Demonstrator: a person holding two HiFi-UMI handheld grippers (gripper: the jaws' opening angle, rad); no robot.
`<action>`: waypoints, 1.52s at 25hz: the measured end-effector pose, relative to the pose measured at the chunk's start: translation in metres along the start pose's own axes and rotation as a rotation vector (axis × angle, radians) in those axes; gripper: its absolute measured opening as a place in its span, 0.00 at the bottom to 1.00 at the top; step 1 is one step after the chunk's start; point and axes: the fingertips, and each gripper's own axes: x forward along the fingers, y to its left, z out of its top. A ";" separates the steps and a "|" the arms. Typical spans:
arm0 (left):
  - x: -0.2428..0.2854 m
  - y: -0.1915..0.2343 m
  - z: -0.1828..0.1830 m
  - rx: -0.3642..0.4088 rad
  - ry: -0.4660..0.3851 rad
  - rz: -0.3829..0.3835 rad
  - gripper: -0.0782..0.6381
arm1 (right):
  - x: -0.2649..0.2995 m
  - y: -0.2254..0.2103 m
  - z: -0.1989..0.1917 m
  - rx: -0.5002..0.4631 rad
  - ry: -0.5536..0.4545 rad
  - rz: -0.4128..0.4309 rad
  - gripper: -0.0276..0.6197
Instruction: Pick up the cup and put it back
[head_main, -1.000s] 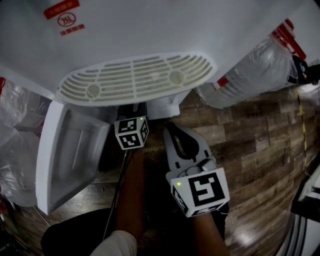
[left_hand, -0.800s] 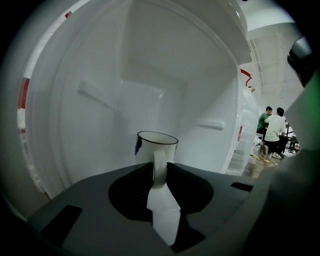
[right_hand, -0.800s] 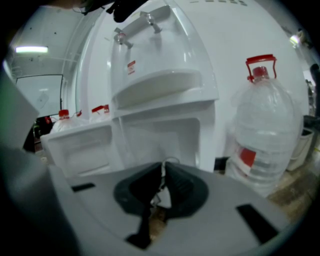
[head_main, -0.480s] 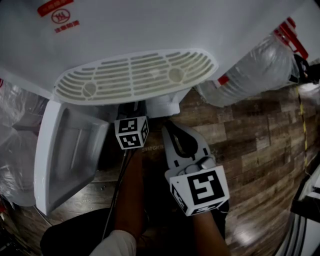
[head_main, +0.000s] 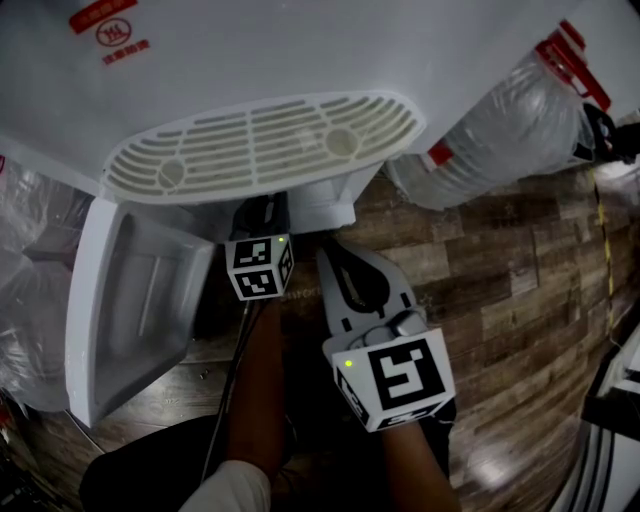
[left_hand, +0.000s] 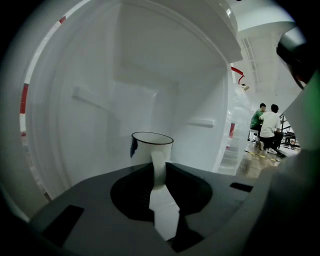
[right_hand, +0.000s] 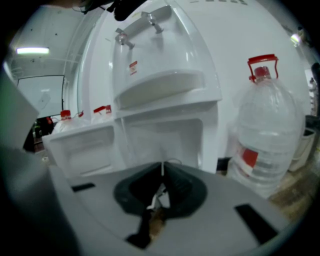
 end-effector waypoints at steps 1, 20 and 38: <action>-0.001 -0.001 -0.001 0.000 -0.002 -0.002 0.20 | -0.001 0.001 0.001 -0.002 -0.001 0.003 0.08; -0.033 -0.025 -0.004 -0.005 -0.005 -0.048 0.20 | -0.029 0.011 0.017 -0.007 -0.045 0.024 0.08; -0.104 -0.079 0.064 0.023 -0.102 -0.100 0.20 | -0.055 -0.009 0.022 0.028 -0.092 -0.028 0.08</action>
